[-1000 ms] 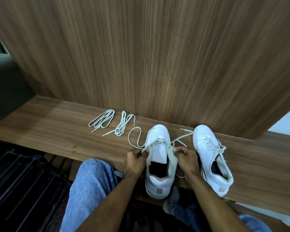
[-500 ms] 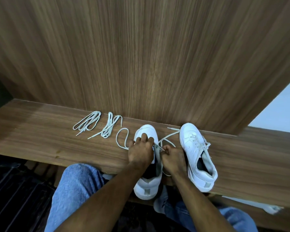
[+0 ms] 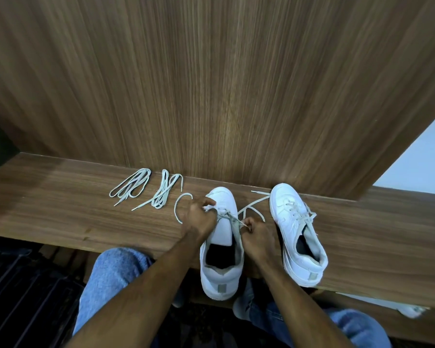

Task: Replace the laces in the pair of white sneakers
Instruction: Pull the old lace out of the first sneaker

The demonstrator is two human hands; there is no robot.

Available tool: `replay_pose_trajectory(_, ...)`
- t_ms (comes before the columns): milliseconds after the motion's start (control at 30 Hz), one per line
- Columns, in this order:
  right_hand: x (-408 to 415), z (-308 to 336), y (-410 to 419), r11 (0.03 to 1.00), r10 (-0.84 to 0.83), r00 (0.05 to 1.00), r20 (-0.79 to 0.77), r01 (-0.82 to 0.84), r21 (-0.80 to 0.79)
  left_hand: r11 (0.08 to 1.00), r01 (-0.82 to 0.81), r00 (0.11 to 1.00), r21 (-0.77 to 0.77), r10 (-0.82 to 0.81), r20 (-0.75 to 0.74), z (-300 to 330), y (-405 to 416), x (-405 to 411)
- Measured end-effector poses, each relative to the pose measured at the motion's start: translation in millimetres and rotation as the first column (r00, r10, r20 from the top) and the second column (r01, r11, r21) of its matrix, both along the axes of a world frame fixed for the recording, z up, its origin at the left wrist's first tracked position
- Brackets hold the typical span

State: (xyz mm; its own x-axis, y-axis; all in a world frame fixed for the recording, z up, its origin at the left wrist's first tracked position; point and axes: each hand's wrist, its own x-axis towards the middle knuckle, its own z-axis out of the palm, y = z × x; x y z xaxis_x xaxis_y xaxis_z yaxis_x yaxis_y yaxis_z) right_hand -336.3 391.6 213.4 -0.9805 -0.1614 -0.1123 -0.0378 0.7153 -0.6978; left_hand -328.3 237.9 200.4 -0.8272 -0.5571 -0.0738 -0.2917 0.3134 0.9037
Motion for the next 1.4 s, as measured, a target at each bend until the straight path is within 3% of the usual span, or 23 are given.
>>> replay_pose_trajectory(67,-0.5,-2.0,-1.7,1.000,-0.003,1.000,0.018,0.004,-0.007,0.931,0.173,0.984,-0.321,-0.152,0.089,-1.1,4.6,-0.3)
replay_pose_trajectory(167,-1.1,-4.0,-3.9,1.000,-0.018,1.000,-0.005,0.018,-0.009,0.673,0.350,0.937,-0.652,-0.240,0.255,0.1,15.7,-2.1)
replay_pose_trajectory(233,-0.4,-3.8,-5.2,1.000,-0.018,1.000,-0.019,0.018,-0.001,0.570,0.351,0.936,-0.743,-0.189,0.297,-7.5,18.1,-3.8)
replay_pose_trajectory(300,-0.6,-4.1,-4.5,1.000,-0.025,0.999,-0.024,0.025,0.007,0.624,0.297,0.955,-0.723,-0.174,0.242,-9.9,16.9,-6.6)
replay_pose_trajectory(367,-0.9,-4.5,-3.8,1.000,-0.026,0.999,-0.023,0.027,0.007,0.872,0.039,0.999,-0.488,-0.041,0.007,-6.8,11.7,-6.7)
replay_pose_trajectory(400,-1.0,-4.8,-3.2,1.000,-0.025,1.000,-0.018,0.025,0.008,0.973,-0.120,0.988,-0.195,0.098,-0.123,0.2,7.0,-7.4)
replay_pose_trajectory(433,-1.5,-5.6,-2.8,1.000,-0.022,1.000,-0.013,0.022,0.010,0.959,-0.249,0.944,0.133,0.271,-0.187,3.5,-0.1,-9.3)
replay_pose_trajectory(467,-1.9,-5.9,-2.6,1.000,-0.022,1.000,-0.004,0.022,0.010,0.868,-0.352,0.887,0.350,0.429,-0.172,4.3,-8.4,-10.8)
replay_pose_trajectory(533,-2.1,-5.5,-2.1,1.000,-0.031,0.999,0.014,0.031,0.002,0.795,-0.454,0.832,0.403,0.540,-0.128,7.4,-21.3,-10.0)
replay_pose_trajectory(600,-2.7,-5.4,-2.3,0.999,-0.038,0.999,-0.003,0.038,0.003,0.874,-0.410,0.878,0.261,0.456,-0.146,10.6,-22.9,-5.8)
replay_pose_trajectory(667,-1.8,-5.3,-2.4,0.999,-0.038,0.999,-0.017,0.038,0.012,0.969,-0.245,0.962,-0.033,0.239,-0.129,10.9,-13.0,-0.1)
replay_pose_trajectory(700,-1.2,-4.6,-2.5,0.999,-0.032,0.999,-0.015,0.032,0.022,0.964,-0.171,0.982,-0.203,0.152,-0.109,8.3,-6.6,2.4)
replay_pose_trajectory(767,-0.6,-4.1,-2.6,0.999,-0.021,1.000,-0.005,0.022,0.038,0.873,-0.053,0.998,-0.486,0.026,-0.062,7.6,7.9,5.7)
replay_pose_trajectory(833,-0.9,-3.7,-3.1,0.999,-0.016,1.000,-0.012,0.017,0.036,0.757,0.069,0.998,-0.650,-0.046,0.052,3.0,19.6,4.9)
replay_pose_trajectory(933,-0.4,-3.6,-4.0,0.999,-0.022,0.999,-0.025,0.023,0.036,0.651,0.196,0.974,-0.733,-0.042,0.224,-5.4,26.0,3.3)
replay_pose_trajectory(1033,0.2,-4.6,-2.9,0.999,-0.023,1.000,-0.021,0.024,0.025,0.619,0.183,0.982,-0.764,-0.079,0.171,-2.3,25.6,4.1)
replay_pose_trajectory(1100,-0.1,-5.4,-2.0,0.999,-0.022,0.999,-0.026,0.022,0.026,0.733,0.043,0.999,-0.678,-0.033,0.027,2.2,20.4,1.8)
replay_pose_trajectory(1167,-0.1,-5.1,-2.0,1.000,-0.023,0.999,-0.028,0.023,0.021,0.919,-0.231,0.966,-0.319,0.176,-0.191,15.5,12.7,-1.7)
replay_pose_trajectory(1200,0.0,-5.1,-2.0,1.000,-0.020,0.999,-0.027,0.020,0.023,0.936,-0.347,0.905,-0.055,0.319,-0.280,24.3,8.7,-4.0)
replay_pose_trajectory(1233,0.0,-5.1,-2.4,0.999,-0.012,0.999,-0.030,0.013,0.030,0.890,-0.425,0.827,0.167,0.456,-0.328,32.6,4.2,-6.1)
replay_pose_trajectory(1267,-0.1,-5.1,-2.5,0.999,-0.003,0.999,-0.033,0.005,0.037,0.829,-0.479,0.757,0.288,0.556,-0.343,40.7,0.2,-7.6)
replay_pose_trajectory(1333,0.3,-4.5,-2.9,0.999,0.000,0.999,-0.041,0.001,0.040,0.806,-0.513,0.734,0.296,0.591,-0.336,49.5,-3.6,-7.8)
replay_pose_trajectory(1400,1.2,-3.4,-3.1,0.999,-0.008,0.999,-0.046,0.009,0.037,0.888,-0.442,0.832,0.125,0.458,-0.314,45.1,-0.4,-4.8)
